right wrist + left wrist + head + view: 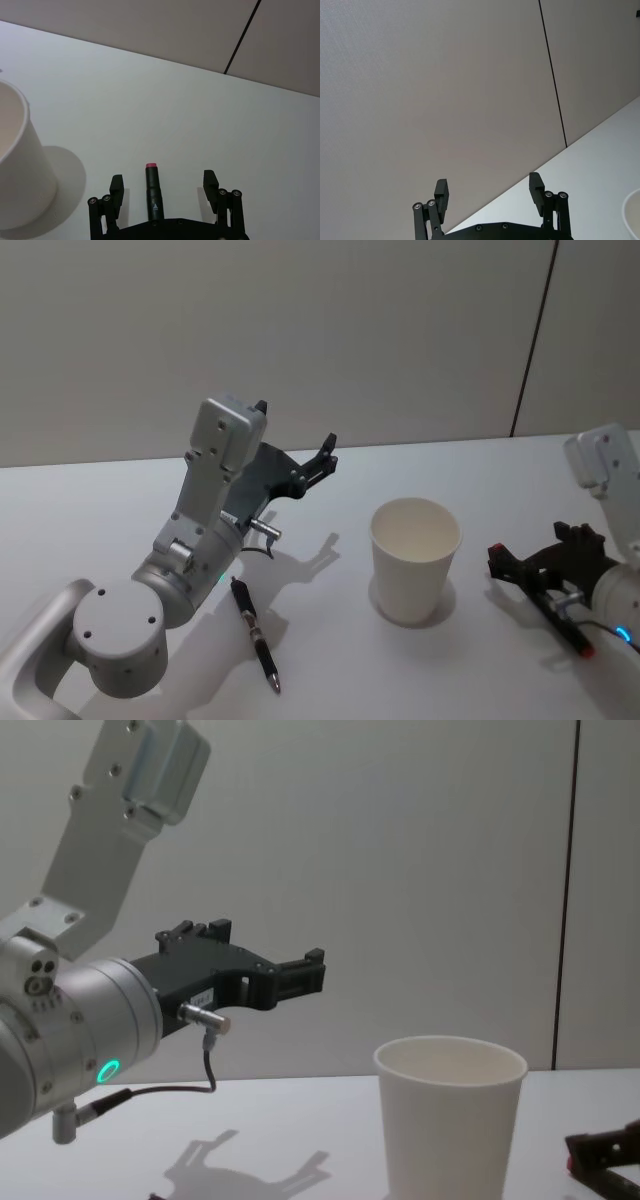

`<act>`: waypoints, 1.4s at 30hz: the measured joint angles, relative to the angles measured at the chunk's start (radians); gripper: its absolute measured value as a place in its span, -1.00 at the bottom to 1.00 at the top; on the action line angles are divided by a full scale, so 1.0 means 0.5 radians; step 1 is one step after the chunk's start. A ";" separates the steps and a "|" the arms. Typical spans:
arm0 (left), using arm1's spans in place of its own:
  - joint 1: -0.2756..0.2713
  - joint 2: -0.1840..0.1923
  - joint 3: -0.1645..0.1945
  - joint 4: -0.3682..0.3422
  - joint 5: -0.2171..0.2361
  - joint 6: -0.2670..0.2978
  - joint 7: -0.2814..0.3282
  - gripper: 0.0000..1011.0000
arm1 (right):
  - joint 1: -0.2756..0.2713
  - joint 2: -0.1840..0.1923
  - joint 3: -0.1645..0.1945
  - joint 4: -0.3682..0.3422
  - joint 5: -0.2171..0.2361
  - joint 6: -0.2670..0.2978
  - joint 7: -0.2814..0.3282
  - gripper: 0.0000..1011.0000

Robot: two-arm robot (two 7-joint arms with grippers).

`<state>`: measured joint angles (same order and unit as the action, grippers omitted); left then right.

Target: Place the pen into the pen holder.

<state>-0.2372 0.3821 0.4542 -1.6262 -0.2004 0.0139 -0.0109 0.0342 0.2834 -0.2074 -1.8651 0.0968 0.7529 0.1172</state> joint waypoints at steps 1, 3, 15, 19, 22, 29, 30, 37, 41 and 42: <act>0.000 0.000 0.000 0.000 0.000 0.000 0.000 0.98 | -0.002 -0.006 -0.007 0.006 -0.008 -0.007 -0.001 0.98; 0.000 0.000 0.000 0.000 0.000 0.000 0.000 0.98 | -0.006 -0.020 -0.023 0.021 -0.039 -0.031 -0.005 0.98; 0.000 0.000 0.000 0.000 0.000 0.000 0.000 0.98 | -0.021 -0.076 -0.092 0.109 -0.186 -0.133 -0.020 0.98; 0.000 0.000 0.000 0.000 0.000 0.000 0.000 0.98 | -0.023 -0.088 -0.101 0.139 -0.213 -0.150 -0.028 0.98; 0.000 0.000 0.000 0.000 0.000 0.000 0.000 0.98 | -0.023 -0.097 -0.103 0.161 -0.223 -0.165 -0.038 0.98; 0.000 0.000 0.000 0.000 0.000 0.000 0.000 0.98 | -0.019 -0.112 -0.098 0.195 -0.220 -0.180 -0.052 0.98; 0.000 0.000 0.000 0.000 0.000 0.000 0.000 0.98 | -0.019 -0.116 -0.094 0.204 -0.216 -0.184 -0.055 0.98; 0.000 0.000 0.000 0.000 0.000 0.000 0.000 0.98 | -0.018 -0.125 -0.087 0.231 -0.205 -0.191 -0.063 0.98; 0.000 0.000 0.000 0.000 0.000 0.000 0.000 0.98 | -0.018 -0.129 -0.084 0.240 -0.199 -0.193 -0.067 0.97; 0.000 0.000 0.000 0.000 0.000 0.000 0.000 0.98 | -0.018 -0.130 -0.083 0.244 -0.198 -0.194 -0.067 0.96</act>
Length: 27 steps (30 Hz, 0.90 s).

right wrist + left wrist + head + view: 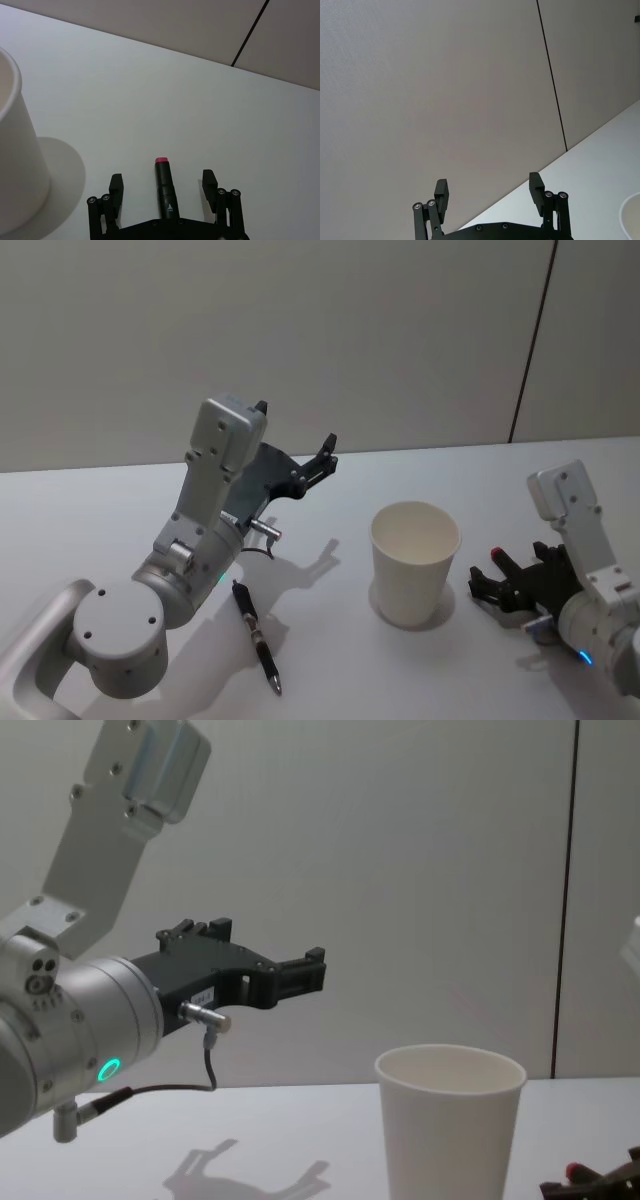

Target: Place the pen into the pen holder.

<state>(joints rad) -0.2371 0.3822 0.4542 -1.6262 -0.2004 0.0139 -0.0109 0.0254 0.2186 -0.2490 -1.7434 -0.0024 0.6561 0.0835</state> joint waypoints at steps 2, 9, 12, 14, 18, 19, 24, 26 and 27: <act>0.000 0.000 0.000 0.000 0.000 0.000 0.000 0.98 | 0.000 -0.001 0.001 0.002 0.001 0.000 -0.001 0.95; 0.000 0.000 0.000 0.000 0.000 0.000 0.000 0.98 | 0.000 -0.004 0.003 0.014 0.004 -0.002 -0.004 0.90; 0.000 0.000 0.000 0.000 0.000 0.000 0.000 0.98 | 0.000 -0.004 0.004 0.017 0.005 -0.002 -0.005 0.87; 0.000 0.000 0.000 0.000 0.000 0.000 0.000 0.98 | 0.000 -0.005 0.004 0.019 0.006 -0.003 -0.005 0.86; 0.000 0.000 0.000 0.000 0.000 0.000 0.000 0.98 | 0.000 -0.005 0.004 0.023 0.006 -0.003 -0.006 0.82; 0.000 0.000 0.000 0.000 0.000 0.000 0.000 0.98 | 0.000 -0.006 0.005 0.024 0.006 -0.003 -0.007 0.80; 0.000 0.000 0.000 0.000 0.000 0.000 0.000 0.98 | 0.000 -0.006 0.005 0.025 0.006 -0.003 -0.007 0.74; 0.000 0.000 0.000 0.000 0.000 0.000 0.000 0.98 | -0.001 -0.007 0.005 0.025 0.006 -0.003 -0.008 0.73; 0.000 0.000 0.000 0.000 0.000 0.000 0.000 0.98 | -0.001 -0.007 0.006 0.025 0.006 -0.003 -0.008 0.72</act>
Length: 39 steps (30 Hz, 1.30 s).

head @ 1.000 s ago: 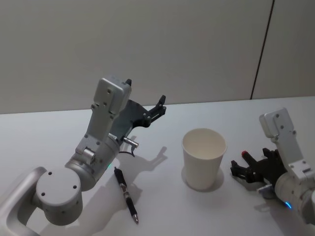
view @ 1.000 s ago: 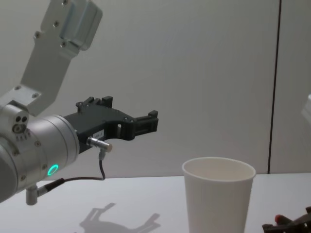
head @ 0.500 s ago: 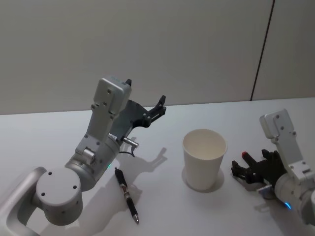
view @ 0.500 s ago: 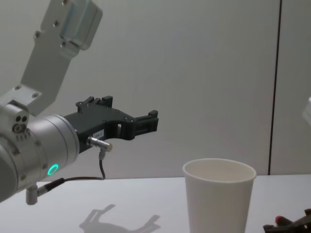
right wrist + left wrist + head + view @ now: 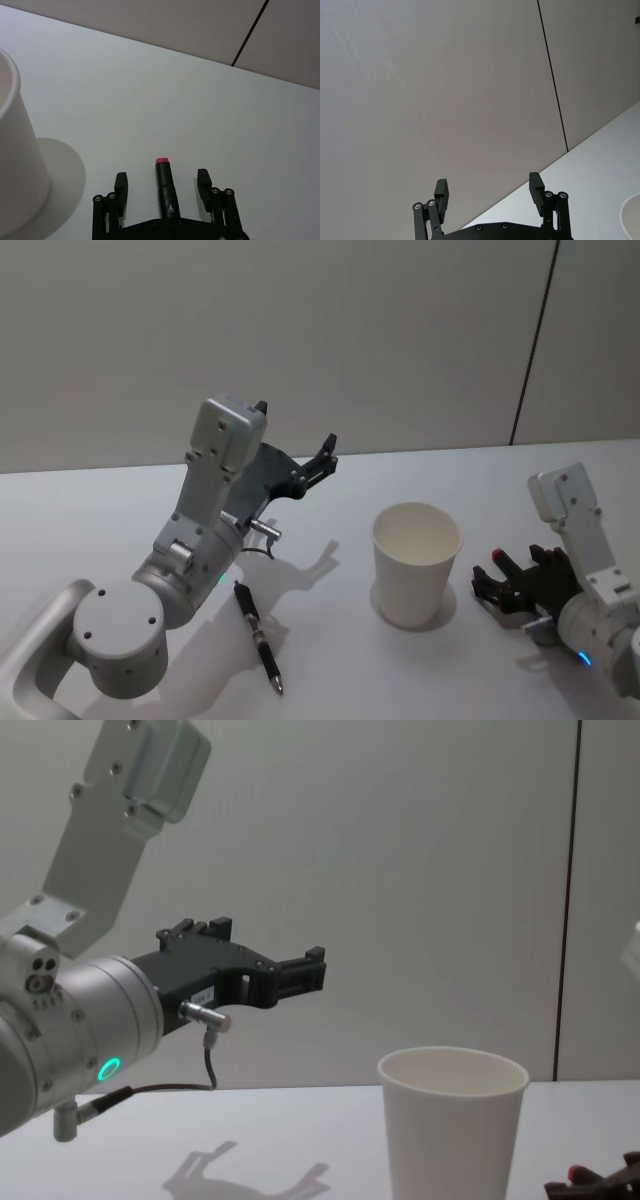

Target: Place the pen into the pen holder.

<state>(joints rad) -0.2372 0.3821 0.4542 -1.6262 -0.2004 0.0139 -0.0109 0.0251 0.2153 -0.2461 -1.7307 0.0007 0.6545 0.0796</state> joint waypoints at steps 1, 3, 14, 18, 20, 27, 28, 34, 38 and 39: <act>0.000 0.000 0.000 0.000 0.000 0.000 0.000 0.98 | 0.000 0.000 0.000 0.000 0.000 0.000 0.000 0.70; 0.000 0.000 0.000 0.000 0.000 0.000 0.000 0.98 | 0.000 0.000 0.000 0.000 0.000 0.000 -0.001 0.68; 0.000 0.000 0.000 0.000 0.000 0.000 0.000 0.98 | -0.003 -0.004 0.014 0.000 0.030 -0.020 -0.002 0.55; 0.000 0.000 0.000 0.000 0.000 0.000 0.000 0.98 | -0.005 -0.008 0.025 0.000 0.062 -0.022 -0.005 0.51; 0.000 0.000 0.000 0.000 0.000 0.000 0.000 0.98 | -0.005 -0.010 0.029 0.000 0.075 -0.022 -0.006 0.48; 0.000 0.000 0.000 0.000 0.000 0.000 0.000 0.98 | -0.009 -0.015 0.049 0.000 0.125 -0.010 -0.011 0.39; 0.000 0.000 0.000 0.000 0.000 0.000 0.000 0.98 | -0.010 -0.015 0.051 0.000 0.130 -0.007 -0.011 0.37; 0.000 0.000 0.000 0.000 0.000 0.000 0.000 0.98 | -0.012 -0.017 0.065 0.000 0.159 0.011 -0.014 0.32; 0.000 0.000 0.000 0.000 0.000 0.000 0.000 0.98 | -0.015 -0.017 0.072 0.000 0.168 0.011 -0.017 0.27; 0.000 0.000 0.000 0.000 0.000 0.000 0.000 0.98 | -0.015 -0.017 0.074 0.000 0.171 0.011 -0.018 0.33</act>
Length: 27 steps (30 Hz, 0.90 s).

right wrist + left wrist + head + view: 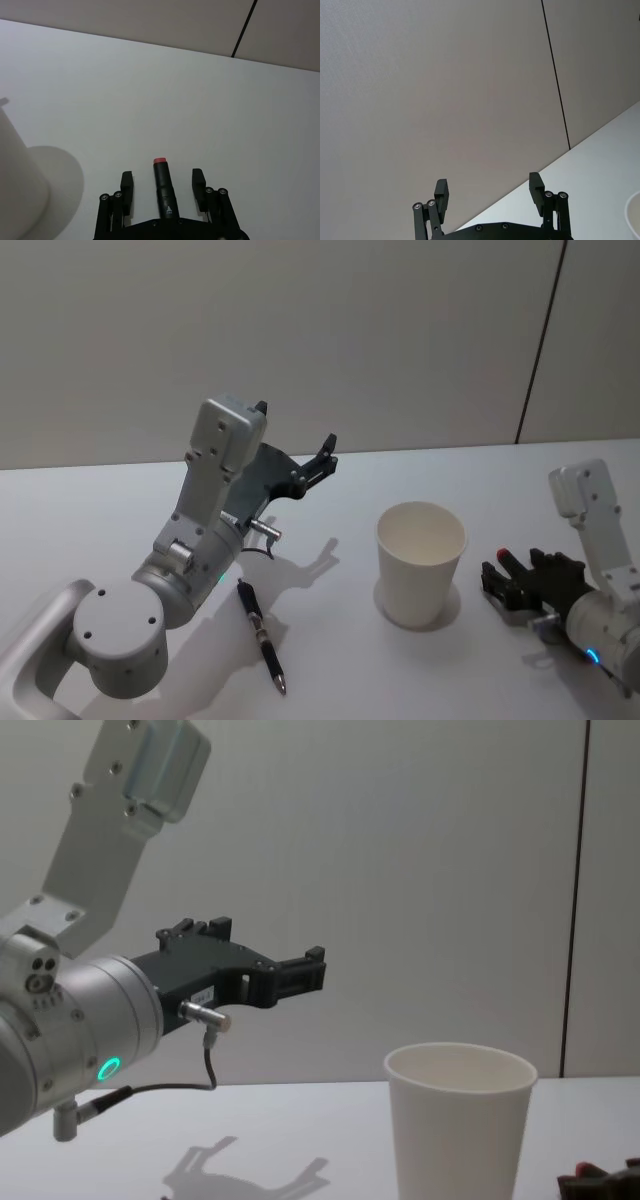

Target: Place the pen into the pen holder.

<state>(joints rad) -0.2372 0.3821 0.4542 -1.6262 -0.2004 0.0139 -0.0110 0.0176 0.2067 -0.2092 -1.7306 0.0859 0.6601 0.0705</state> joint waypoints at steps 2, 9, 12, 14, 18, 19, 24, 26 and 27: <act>0.000 0.000 0.000 0.000 0.000 0.000 0.000 0.98 | -0.001 0.000 0.005 0.000 0.004 0.000 -0.002 0.50; 0.000 0.000 0.000 0.000 0.000 0.000 0.000 0.98 | -0.002 -0.001 0.013 0.000 0.012 0.000 -0.011 0.85; 0.000 0.000 0.000 0.000 0.000 0.000 0.000 0.98 | -0.002 -0.001 0.013 0.000 0.015 0.000 -0.013 0.98; 0.000 0.000 0.000 0.000 0.000 0.000 0.000 0.98 | -0.002 -0.002 0.013 0.000 0.017 0.000 -0.013 0.99; 0.000 0.000 0.000 0.000 0.000 0.000 0.000 0.98 | -0.003 -0.002 0.013 0.000 0.019 0.000 -0.011 0.99; 0.000 0.000 0.000 0.000 0.000 0.000 0.000 0.98 | -0.003 -0.002 0.013 0.000 0.019 0.000 -0.010 0.96; 0.000 0.000 0.000 0.000 0.000 0.000 0.000 0.98 | -0.004 -0.003 0.011 0.000 0.023 0.000 -0.004 0.74; 0.000 0.000 0.000 0.000 0.000 0.000 0.000 0.98 | -0.005 -0.003 0.011 0.000 0.024 0.000 -0.003 0.71; 0.000 0.000 0.000 0.000 0.000 0.000 0.000 0.98 | -0.005 -0.003 0.011 0.000 0.024 0.000 -0.003 0.68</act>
<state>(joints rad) -0.2372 0.3821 0.4542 -1.6262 -0.2004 0.0139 -0.0109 0.0149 0.2053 -0.2039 -1.7305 0.0982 0.6601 0.0692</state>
